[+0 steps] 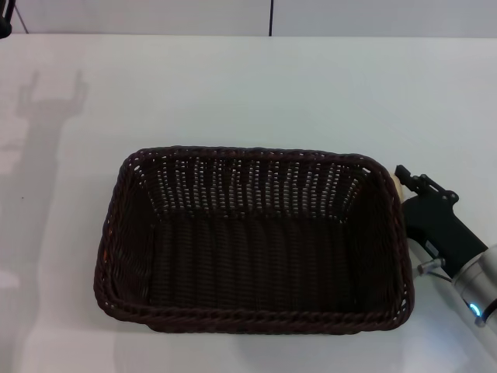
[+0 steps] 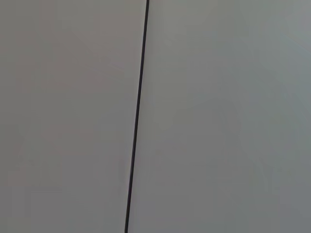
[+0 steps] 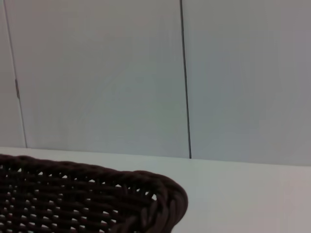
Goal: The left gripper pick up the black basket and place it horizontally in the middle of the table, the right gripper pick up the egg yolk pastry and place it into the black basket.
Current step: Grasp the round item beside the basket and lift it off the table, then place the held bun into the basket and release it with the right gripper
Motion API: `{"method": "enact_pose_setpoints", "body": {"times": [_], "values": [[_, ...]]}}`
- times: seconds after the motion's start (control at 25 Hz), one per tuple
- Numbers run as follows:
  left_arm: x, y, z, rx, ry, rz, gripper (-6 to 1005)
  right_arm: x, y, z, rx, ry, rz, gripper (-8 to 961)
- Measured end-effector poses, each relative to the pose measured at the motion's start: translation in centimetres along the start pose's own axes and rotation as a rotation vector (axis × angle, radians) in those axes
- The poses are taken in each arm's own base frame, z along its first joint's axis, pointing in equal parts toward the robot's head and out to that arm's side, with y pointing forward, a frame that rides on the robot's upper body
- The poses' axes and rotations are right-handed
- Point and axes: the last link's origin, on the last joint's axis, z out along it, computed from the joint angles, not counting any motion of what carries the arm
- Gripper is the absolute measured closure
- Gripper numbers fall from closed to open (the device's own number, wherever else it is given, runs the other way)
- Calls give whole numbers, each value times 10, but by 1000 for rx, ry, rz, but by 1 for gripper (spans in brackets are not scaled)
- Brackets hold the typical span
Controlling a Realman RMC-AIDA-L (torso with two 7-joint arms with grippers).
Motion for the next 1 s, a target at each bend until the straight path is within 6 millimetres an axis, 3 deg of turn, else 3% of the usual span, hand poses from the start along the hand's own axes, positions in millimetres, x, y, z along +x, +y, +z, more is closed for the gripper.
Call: {"method": "enact_pose_setpoints", "body": {"times": [0.44,0.56,0.76,1.0], "values": [[0,1,0,-3,-3,0,235,-6,-5,-8,34,-64,-3,758],[-1,0,0,-2,-5,0,236,-14,-5,-19,51,-151,7,774],[-2,-1,-1,1,-10,2,239,-46,-1,-58,59,-458,9,801],[-4,-4,-5,8,-18,5,241,-70,19,-70,-87,-652,0,839]]}}
